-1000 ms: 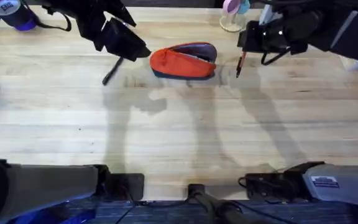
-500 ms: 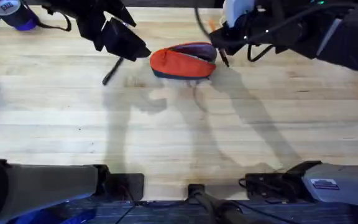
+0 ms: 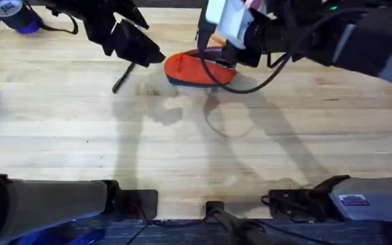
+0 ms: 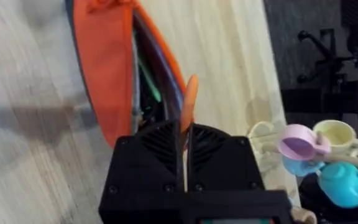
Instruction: Unzip the bag, pick up the pens from the table one at a time and place them inside, then zip the bag closed.
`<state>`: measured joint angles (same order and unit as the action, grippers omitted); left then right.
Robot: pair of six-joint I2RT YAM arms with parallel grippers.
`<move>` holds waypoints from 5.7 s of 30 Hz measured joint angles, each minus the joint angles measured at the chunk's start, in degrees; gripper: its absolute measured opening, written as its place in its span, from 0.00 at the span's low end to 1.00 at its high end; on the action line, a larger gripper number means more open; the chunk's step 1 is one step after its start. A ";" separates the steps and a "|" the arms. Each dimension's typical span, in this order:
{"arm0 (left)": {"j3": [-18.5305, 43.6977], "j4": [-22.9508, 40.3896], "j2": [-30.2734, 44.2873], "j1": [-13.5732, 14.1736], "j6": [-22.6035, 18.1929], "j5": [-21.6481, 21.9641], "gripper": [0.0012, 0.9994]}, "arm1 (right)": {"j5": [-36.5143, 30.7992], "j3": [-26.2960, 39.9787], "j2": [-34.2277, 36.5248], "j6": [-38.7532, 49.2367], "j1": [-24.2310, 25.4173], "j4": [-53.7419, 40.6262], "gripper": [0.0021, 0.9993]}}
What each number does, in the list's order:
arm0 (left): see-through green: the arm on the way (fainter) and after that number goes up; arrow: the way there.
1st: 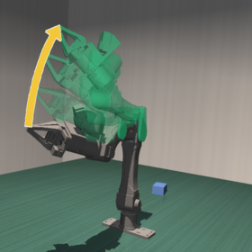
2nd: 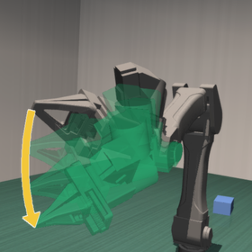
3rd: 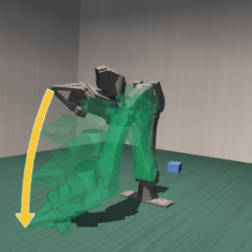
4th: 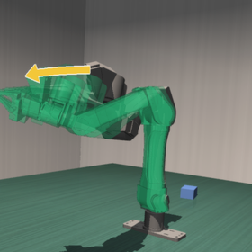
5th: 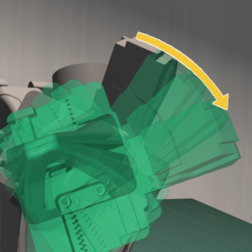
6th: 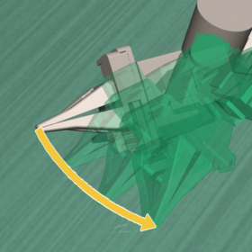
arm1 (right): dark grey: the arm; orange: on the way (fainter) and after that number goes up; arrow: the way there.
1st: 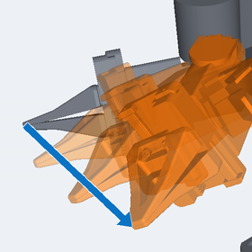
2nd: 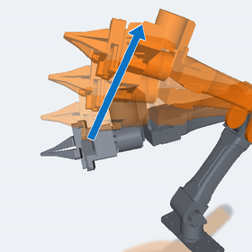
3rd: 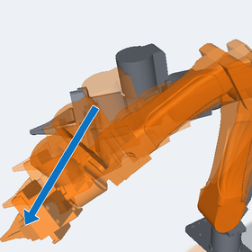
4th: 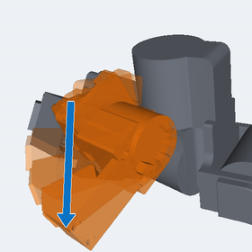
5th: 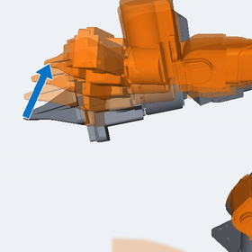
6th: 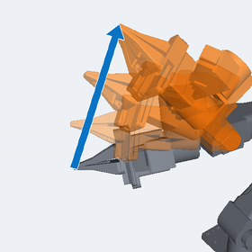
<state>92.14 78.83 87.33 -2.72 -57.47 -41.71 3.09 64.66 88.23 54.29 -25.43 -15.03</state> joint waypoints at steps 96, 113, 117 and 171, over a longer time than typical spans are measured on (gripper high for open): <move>0.17 -8.15 6.52 -1.18 14.04 23.28 0.99 | 7.30 0.79 -6.32 -40.28 3.63 2.77 1.00; 0.17 -16.48 21.94 -3.01 18.83 28.28 0.99 | 7.50 0.79 -6.32 -45.51 3.63 -2.25 1.00; 0.17 -17.08 23.89 -2.99 18.95 30.33 0.99 | 7.52 0.79 -6.32 -45.75 3.63 -2.25 1.00; -10.56 -30.98 25.83 -3.51 22.40 36.80 0.99 | 7.67 0.79 -6.32 -46.19 3.63 -2.23 1.00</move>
<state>81.58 47.85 113.16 -6.23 -35.07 -4.91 10.76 65.45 81.91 8.10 -21.80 -17.26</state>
